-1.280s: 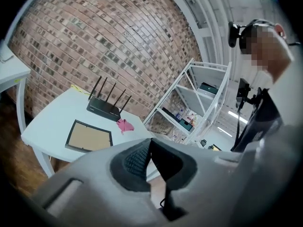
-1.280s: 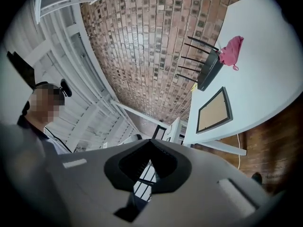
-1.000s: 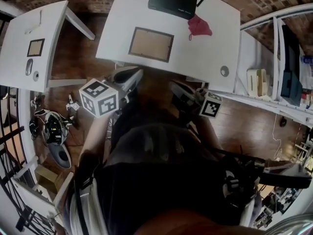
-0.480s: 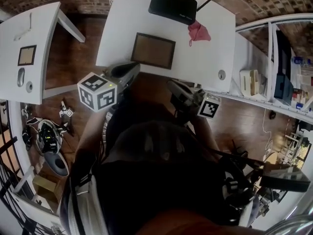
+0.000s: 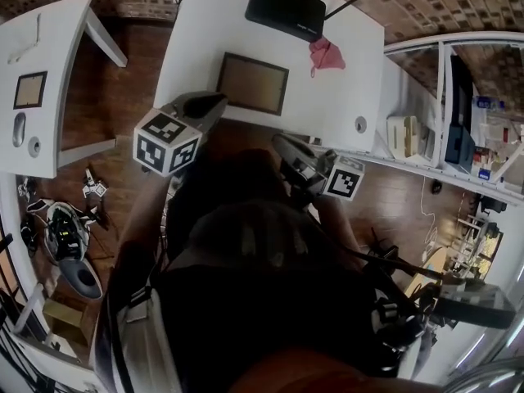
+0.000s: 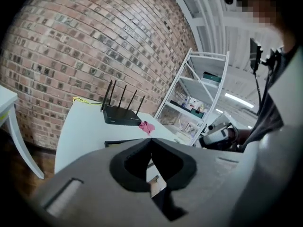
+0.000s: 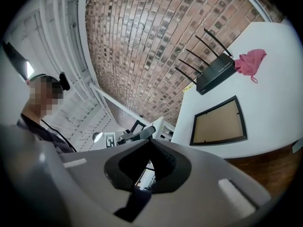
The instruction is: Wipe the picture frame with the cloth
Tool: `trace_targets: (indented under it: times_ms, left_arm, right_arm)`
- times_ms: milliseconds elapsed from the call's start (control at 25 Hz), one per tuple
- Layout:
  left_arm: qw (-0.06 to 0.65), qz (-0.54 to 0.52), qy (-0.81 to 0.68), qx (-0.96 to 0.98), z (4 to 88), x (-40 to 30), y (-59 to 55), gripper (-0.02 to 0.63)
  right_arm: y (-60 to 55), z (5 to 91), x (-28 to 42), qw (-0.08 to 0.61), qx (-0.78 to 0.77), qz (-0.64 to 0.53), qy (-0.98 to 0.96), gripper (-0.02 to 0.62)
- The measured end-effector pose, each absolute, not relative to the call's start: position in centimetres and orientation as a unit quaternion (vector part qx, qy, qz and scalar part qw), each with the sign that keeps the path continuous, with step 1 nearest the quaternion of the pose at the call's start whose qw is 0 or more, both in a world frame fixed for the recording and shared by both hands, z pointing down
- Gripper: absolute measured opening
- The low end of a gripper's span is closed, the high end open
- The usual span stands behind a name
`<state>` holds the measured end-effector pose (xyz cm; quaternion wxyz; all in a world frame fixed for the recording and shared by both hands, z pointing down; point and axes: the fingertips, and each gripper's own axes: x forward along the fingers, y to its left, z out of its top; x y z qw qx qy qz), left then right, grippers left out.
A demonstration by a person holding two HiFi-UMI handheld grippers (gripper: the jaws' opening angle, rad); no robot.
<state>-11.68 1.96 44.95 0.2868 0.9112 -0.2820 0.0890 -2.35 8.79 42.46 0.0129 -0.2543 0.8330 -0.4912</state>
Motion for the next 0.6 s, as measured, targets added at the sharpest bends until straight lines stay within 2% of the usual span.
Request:
trace_targets:
  times_ms: [120,280,400,600]
  left_arm:
    - [0.282,0.105,-0.299,0.906,45.8,-11.7,0.7,0.002]
    - [0.26,0.149,-0.327,0.896,46.9,-11.4,-1.0,0.122]
    - [0.275,0.167,-0.332,0.887,48.3,-10.8,-1.6,0.211]
    - [0.289,0.218,-0.342,0.867,51.4,-9.9,-3.2,0.219]
  right_arm:
    - [8.8,42.6,-1.6,0.016,-0.268,-0.497,0.825,-0.003]
    - [7.5,42.8,-0.5,0.059,-0.276,-0.519,0.807,-0.004]
    - [6.1,43.2,-0.1,0.073,-0.267,-0.531,0.801,-0.005]
    - [3.5,42.7,-0.3,0.062,-0.23,-0.529,0.814,-0.005]
